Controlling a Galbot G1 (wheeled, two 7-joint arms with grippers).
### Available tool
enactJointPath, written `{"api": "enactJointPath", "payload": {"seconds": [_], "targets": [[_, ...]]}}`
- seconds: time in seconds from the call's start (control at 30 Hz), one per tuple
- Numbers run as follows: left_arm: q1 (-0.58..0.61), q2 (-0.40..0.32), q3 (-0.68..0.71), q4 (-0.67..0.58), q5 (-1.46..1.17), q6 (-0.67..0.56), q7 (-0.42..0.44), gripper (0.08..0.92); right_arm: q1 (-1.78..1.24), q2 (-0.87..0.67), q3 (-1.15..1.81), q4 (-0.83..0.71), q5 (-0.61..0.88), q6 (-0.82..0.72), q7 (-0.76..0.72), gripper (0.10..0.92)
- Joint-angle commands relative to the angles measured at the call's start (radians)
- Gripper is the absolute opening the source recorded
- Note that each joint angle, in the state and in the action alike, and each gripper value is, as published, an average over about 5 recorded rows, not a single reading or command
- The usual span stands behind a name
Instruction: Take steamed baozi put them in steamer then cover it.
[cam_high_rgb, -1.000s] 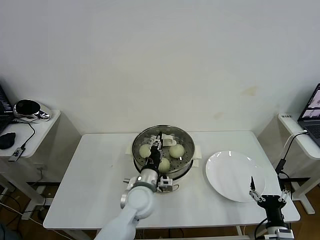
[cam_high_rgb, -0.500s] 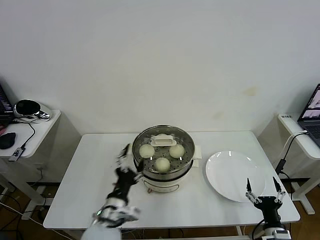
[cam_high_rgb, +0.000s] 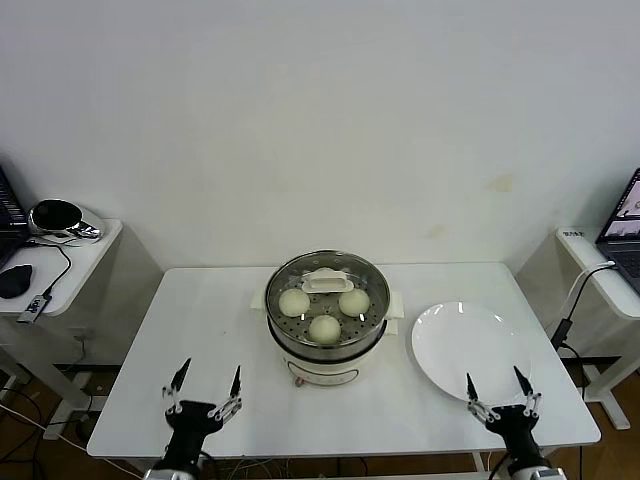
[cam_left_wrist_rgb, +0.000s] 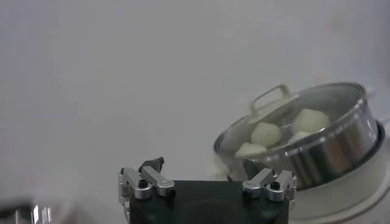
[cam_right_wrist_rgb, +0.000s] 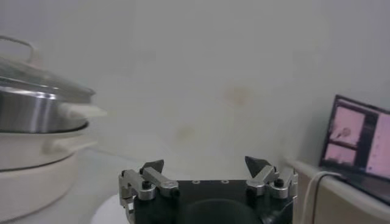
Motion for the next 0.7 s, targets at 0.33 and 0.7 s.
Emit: {"api": "enactJointPath", "payload": {"seconds": [0.33,0.7], "targets": [[0.09,-0.065,-0.072,0.094,-0.249,-0.066,0.013,0.823,-0.134,-0.02,-0.132,0.078,0.063,-0.056,-0.013,0.823],[0.083,-0.077,-0.068,0.092,-0.234,-0.059,0.015,0.823,-0.151,-0.016,-0.149,0.088,0.053,-0.053,-0.005,0.823]]}}
